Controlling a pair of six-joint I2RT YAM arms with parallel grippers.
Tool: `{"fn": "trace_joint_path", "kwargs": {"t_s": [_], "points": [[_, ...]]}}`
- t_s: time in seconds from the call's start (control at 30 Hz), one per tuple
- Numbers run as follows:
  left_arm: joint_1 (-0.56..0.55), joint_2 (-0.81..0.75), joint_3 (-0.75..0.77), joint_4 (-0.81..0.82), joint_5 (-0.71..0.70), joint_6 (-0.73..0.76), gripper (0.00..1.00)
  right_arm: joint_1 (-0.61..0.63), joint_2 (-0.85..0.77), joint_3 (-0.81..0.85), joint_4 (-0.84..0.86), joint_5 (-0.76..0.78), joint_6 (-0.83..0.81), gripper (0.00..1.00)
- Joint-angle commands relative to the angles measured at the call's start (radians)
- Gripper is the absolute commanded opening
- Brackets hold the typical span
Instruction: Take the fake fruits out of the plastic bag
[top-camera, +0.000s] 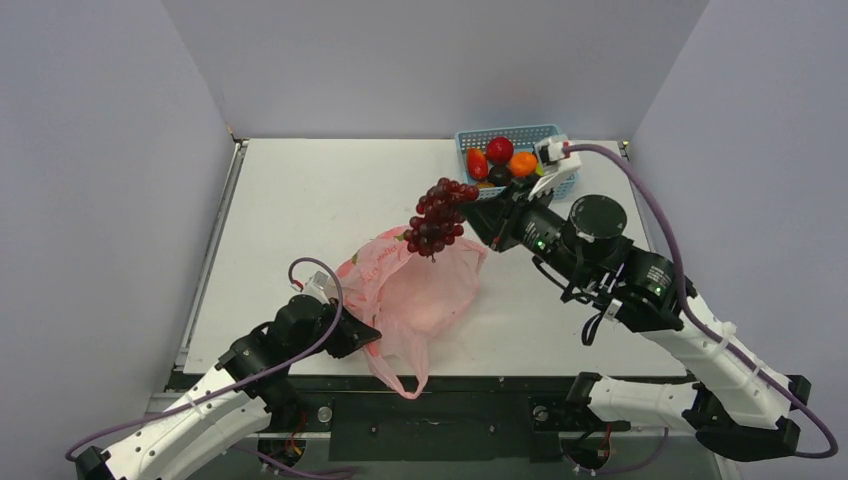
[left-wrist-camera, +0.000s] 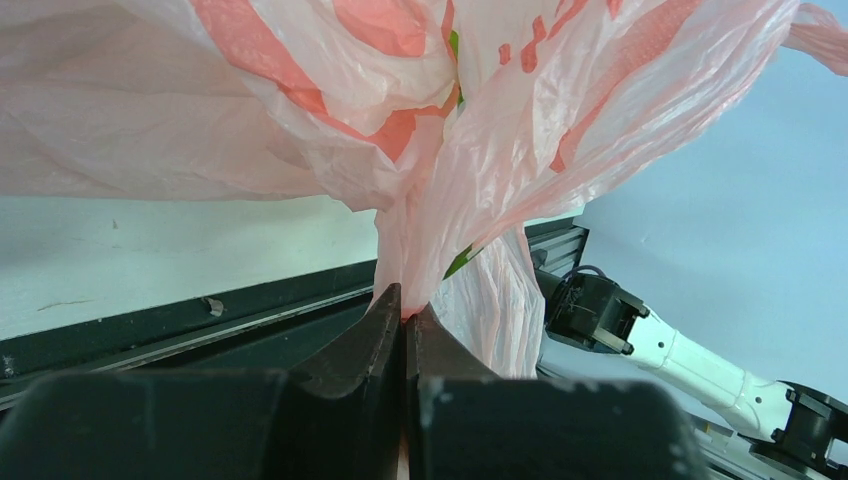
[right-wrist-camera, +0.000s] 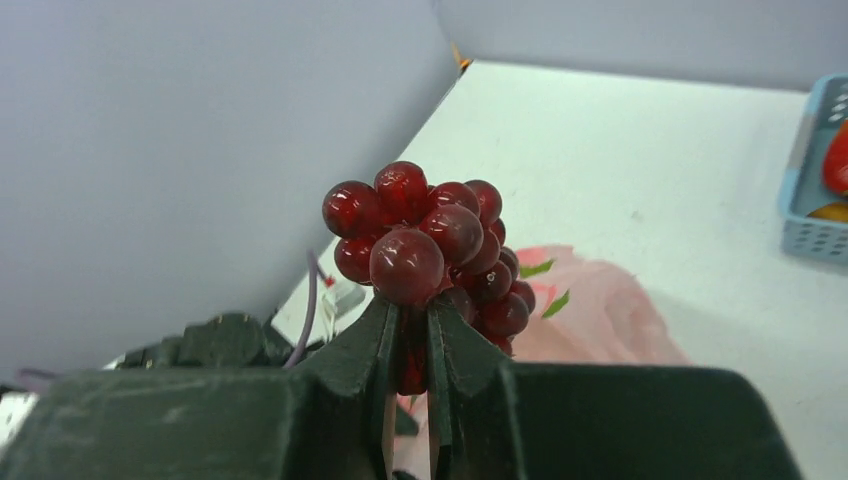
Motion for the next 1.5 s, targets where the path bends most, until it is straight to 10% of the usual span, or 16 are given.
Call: {"fn": "trace_joint_path", "kwargs": {"t_s": [0.0, 0.7, 1.47], "points": [[-0.004, -0.013, 0.0, 0.017, 0.016, -0.012, 0.0, -0.109, 0.067, 0.133, 0.027, 0.045, -0.047, 0.0], [-0.004, 0.074, 0.076, -0.021, -0.008, 0.012, 0.0, -0.684, 0.582, 0.235, 0.317, -0.013, -0.149, 0.0], [-0.004, 0.048, 0.042, -0.1, -0.002, -0.073, 0.0, -0.763, 0.987, 0.323, 0.385, -0.13, -0.067, 0.0]]}}
